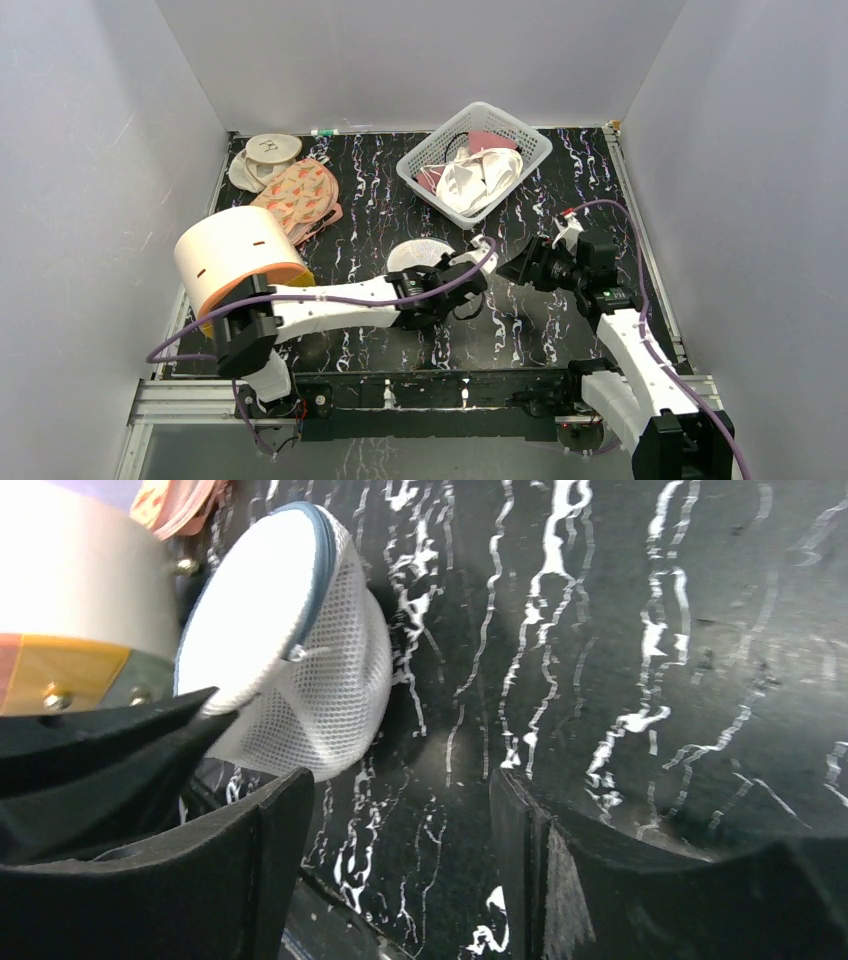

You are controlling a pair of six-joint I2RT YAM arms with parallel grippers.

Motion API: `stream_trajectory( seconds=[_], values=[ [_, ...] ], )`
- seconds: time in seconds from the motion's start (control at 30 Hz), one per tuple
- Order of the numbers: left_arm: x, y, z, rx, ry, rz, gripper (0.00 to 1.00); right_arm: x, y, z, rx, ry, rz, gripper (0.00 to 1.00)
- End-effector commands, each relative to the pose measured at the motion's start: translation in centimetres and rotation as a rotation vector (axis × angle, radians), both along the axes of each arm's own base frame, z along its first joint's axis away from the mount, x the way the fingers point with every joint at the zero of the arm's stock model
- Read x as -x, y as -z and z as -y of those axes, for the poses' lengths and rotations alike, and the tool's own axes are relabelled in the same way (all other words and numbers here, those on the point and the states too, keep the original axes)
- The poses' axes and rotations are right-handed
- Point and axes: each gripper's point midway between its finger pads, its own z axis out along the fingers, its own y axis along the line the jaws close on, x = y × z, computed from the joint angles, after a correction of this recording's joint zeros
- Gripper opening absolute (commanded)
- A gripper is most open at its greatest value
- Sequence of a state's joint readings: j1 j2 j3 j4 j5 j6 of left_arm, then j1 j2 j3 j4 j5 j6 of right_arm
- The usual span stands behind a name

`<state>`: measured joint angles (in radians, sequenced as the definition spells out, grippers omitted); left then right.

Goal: Unzip the laundry bag and remove the bra
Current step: Pick up the laundry bag at the center of the board, then unzip the laundry bag at the center of the board.

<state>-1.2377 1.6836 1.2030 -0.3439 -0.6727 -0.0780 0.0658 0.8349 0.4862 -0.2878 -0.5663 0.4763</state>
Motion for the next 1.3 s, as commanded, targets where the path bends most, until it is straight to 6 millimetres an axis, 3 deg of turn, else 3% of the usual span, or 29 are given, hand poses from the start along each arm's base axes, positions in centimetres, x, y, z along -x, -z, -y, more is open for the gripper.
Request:
stream_trajectory(
  seconds=[0.0,0.07,0.23,0.37,0.53,0.9,1.27],
  values=[
    [0.1,-4.9,-0.8,0.226,-0.025,0.025,0.09,0.3,-3.0,-3.1,-0.088,-0.184,0.154,0.61],
    [0.2,-5.8,-1.2,0.290,-0.022,0.011,0.00,0.7,-3.2,-4.1,-0.094,-0.220,0.169,0.60],
    [1.2,-8.4,-1.4,0.473,0.052,-0.021,0.00,2.0,-4.7,-7.8,-0.153,-0.343,0.228,0.55],
    [2.1,-8.9,-1.9,0.578,0.089,-0.073,0.00,2.8,-6.9,-9.9,-0.258,-0.410,0.293,0.51],
    [3.0,-9.1,-1.8,0.638,0.111,-0.112,0.00,2.2,-7.0,-10.2,-0.261,-0.417,0.311,0.46],
    [3.4,-8.3,-1.6,0.644,0.115,-0.150,0.00,2.2,-5.7,-10.3,-0.230,-0.417,0.266,0.48],
    [4.2,-7.9,-1.5,0.667,0.099,-0.209,0.00,1.8,-6.4,-10.6,-0.220,-0.438,0.277,0.43]
  ],
)
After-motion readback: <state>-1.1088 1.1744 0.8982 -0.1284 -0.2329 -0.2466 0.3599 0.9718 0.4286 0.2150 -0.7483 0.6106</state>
